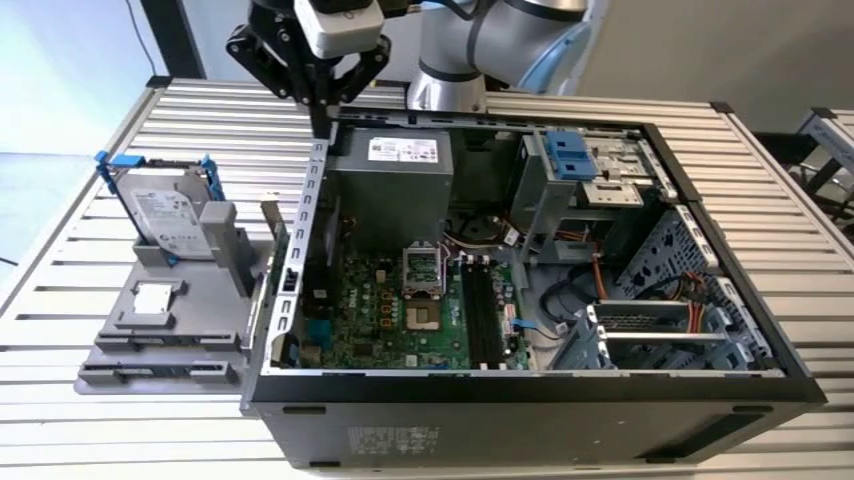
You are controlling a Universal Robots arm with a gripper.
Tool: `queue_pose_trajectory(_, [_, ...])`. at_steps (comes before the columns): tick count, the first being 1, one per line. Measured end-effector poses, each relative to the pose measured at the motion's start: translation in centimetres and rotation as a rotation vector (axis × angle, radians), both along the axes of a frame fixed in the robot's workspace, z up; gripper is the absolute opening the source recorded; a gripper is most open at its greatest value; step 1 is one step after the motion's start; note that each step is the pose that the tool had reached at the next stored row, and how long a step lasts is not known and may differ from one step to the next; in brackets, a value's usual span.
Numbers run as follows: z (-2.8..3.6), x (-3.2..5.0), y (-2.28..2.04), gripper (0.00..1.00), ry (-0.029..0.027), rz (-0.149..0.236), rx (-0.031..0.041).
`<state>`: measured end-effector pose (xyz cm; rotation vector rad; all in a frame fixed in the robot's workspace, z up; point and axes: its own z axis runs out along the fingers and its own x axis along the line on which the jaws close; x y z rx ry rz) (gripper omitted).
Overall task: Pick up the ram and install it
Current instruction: 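Reach for the ram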
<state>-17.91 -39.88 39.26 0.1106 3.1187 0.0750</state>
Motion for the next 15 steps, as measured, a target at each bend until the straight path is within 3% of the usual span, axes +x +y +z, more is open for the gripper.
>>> queue_pose_trajectory(9, [0.0, -1.2, 0.0, 0.0, 0.0013, 0.0, 0.0])
queue_pose_trajectory(15, [0.0, -2.43, 0.0, 0.0, 0.0017, 0.0, 0.0])
